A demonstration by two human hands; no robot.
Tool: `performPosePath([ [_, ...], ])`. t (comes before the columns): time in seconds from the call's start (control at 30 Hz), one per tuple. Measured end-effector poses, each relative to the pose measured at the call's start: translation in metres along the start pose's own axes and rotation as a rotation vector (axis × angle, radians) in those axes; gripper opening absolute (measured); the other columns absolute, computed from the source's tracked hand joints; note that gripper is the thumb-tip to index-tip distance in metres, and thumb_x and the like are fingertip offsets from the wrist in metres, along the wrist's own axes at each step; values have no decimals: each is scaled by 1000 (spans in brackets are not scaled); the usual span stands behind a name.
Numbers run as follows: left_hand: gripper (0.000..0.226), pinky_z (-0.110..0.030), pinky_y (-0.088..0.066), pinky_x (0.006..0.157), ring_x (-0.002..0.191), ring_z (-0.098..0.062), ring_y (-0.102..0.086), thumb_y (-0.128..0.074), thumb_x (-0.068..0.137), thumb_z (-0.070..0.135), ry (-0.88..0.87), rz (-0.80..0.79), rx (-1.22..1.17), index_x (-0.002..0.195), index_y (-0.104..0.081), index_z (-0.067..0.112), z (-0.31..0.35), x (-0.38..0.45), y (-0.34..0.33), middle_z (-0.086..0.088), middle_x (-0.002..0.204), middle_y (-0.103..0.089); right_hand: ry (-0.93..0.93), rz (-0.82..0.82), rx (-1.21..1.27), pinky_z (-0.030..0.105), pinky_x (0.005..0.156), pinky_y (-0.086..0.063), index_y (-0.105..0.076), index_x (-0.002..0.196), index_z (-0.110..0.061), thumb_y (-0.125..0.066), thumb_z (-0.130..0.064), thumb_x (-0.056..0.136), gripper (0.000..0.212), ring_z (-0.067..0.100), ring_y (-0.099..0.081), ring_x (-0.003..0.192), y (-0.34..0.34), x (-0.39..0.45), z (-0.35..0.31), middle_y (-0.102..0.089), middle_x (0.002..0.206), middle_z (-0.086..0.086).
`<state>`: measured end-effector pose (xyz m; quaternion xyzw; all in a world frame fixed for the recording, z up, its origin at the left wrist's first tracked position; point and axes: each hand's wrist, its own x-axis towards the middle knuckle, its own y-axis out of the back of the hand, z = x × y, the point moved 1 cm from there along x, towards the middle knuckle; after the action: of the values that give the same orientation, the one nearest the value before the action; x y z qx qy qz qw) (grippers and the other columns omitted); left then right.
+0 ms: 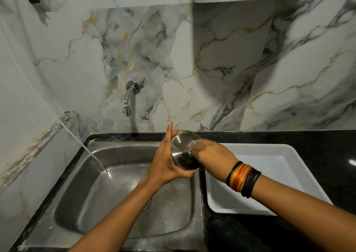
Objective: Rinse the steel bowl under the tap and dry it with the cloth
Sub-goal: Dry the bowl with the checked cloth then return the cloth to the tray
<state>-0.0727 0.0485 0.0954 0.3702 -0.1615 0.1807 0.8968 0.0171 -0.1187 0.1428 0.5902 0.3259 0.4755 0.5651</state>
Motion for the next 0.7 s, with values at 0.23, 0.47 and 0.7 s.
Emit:
performPosePath([
  [0.23,165,-46,-53,115,141,-16,-60,-97,52,37,35,-91,-52,168,20,42,5,-1,-15,6,160,-51,-180,268,463,33,82,-57,-76,107,-16,-65,-1,77,35,19,-70,95,11,9,-21,-76,104,1],
  [0.47,161,-25,-48,117,139,-1,-57,-98,58,47,39,-29,-99,170,16,30,2,-1,-6,16,155,-50,-53,51,312,42,82,-58,-75,107,-22,-62,-14,86,26,24,-72,99,11,3,5,-76,107,-3],
  [0.7,162,-29,-53,113,133,1,-61,-94,54,42,69,-45,-126,167,22,40,2,-3,-7,26,150,-51,-30,200,666,37,89,-59,-80,109,-16,-69,1,78,36,14,-72,99,17,6,-7,-80,107,-2],
])
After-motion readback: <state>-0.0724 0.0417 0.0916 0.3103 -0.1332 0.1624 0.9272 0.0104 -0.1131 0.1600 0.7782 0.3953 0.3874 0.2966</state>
